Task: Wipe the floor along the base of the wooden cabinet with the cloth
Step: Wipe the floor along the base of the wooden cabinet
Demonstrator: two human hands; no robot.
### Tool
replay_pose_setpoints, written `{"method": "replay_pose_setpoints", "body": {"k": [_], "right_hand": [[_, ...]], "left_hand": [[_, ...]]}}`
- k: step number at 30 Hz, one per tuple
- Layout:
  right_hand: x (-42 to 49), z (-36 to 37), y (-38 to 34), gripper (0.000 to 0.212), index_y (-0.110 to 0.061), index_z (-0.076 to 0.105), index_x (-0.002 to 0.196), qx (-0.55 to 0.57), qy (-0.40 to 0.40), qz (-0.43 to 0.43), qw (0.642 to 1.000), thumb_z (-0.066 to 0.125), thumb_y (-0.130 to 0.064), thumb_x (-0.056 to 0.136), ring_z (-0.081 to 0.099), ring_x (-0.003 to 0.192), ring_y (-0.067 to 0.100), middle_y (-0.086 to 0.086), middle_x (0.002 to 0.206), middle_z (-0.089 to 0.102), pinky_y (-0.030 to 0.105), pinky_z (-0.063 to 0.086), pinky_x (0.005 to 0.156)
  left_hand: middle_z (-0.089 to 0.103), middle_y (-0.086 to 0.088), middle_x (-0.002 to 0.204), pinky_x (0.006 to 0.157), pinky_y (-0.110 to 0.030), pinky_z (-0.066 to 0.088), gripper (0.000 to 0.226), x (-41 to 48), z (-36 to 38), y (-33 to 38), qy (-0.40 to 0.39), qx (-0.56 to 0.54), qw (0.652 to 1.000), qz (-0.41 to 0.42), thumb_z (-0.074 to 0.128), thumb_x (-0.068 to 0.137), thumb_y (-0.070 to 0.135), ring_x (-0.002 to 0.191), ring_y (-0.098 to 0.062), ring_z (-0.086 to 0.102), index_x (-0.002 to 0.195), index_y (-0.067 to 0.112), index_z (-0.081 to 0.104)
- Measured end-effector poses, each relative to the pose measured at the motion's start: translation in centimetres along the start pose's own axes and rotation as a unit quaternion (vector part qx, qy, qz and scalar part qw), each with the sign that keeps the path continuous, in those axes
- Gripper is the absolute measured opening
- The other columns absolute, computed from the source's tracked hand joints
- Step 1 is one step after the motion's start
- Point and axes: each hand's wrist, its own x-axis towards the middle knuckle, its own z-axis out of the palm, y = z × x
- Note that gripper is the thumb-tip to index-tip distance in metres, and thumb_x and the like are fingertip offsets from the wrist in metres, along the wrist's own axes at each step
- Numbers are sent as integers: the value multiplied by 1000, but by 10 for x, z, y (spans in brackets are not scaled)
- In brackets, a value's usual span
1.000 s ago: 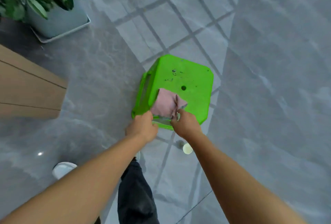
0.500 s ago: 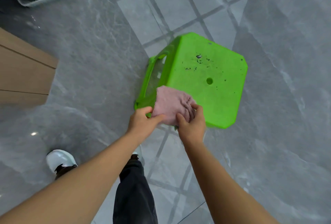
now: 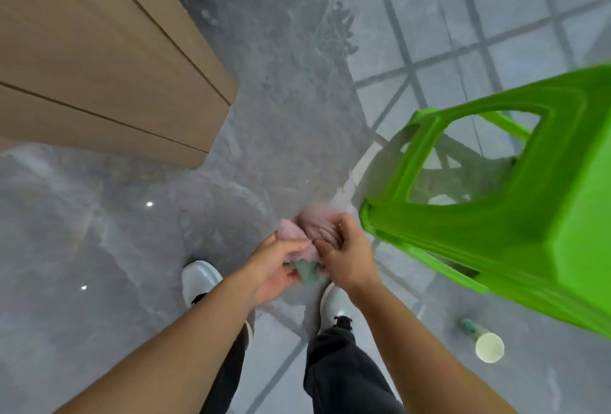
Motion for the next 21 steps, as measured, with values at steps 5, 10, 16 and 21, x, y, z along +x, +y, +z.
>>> {"method": "replay_pose_setpoints", "body": {"k": [5, 10, 16, 21], "right_hand": [[114, 54, 13, 34, -11, 55, 112, -159, -156, -18, 975, 65, 0, 82, 59, 81, 25, 5, 95, 60, 47, 56, 77], [220, 118, -2, 41, -6, 54, 119, -266, -139, -198, 933, 62, 4, 80, 61, 98, 29, 9, 102, 64, 16, 35, 73], [297, 193, -4, 83, -32, 21, 148, -537, -10, -372, 757, 63, -21, 78, 38, 122, 41, 19, 143, 34, 51, 35, 100], [303, 225, 29, 67, -38, 14, 152, -626, -159, -426, 634, 42, -55, 93, 3, 147, 46, 19, 163, 8, 66, 12, 115]], "left_hand": [[70, -22, 104, 64, -33, 42, 44, 90, -59, 9, 137, 6, 989, 60, 72, 75, 0, 88, -30, 62, 118, 2, 60], [75, -9, 99, 68, -30, 48, 40, 184, -109, 51, 192, -82, 958, 198, 78, 70, 3, 90, -28, 69, 108, 10, 69], [58, -11, 112, 85, -42, 41, 68, 252, -181, 65, 461, 301, 748, 370, 84, 54, 50, 104, -34, 50, 106, 16, 56], [11, -26, 160, 111, -66, 17, 131, 270, -224, -6, 522, 362, 742, 216, 61, 51, 84, 142, -54, 12, 152, 16, 14]]}}
